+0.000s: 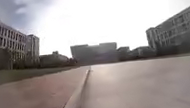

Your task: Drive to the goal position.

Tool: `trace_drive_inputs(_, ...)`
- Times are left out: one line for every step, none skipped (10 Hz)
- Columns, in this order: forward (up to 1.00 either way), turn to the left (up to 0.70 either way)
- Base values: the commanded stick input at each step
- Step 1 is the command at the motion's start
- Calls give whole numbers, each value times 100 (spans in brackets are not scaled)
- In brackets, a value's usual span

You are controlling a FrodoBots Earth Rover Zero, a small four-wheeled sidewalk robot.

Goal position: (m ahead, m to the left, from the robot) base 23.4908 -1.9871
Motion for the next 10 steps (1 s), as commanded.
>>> trace_drive_inputs(100,-40)
trace_drive_inputs(100,-25)
trace_drive_inputs(100,0)
trace_drive_inputs(100,0)
trace_drive_inputs(100,0)
trace_drive_inputs(100,0)
trace_drive_inputs(100,0)
trace_drive_inputs(100,0)
trace_drive_inputs(100,0)
trace_drive_inputs(100,0)
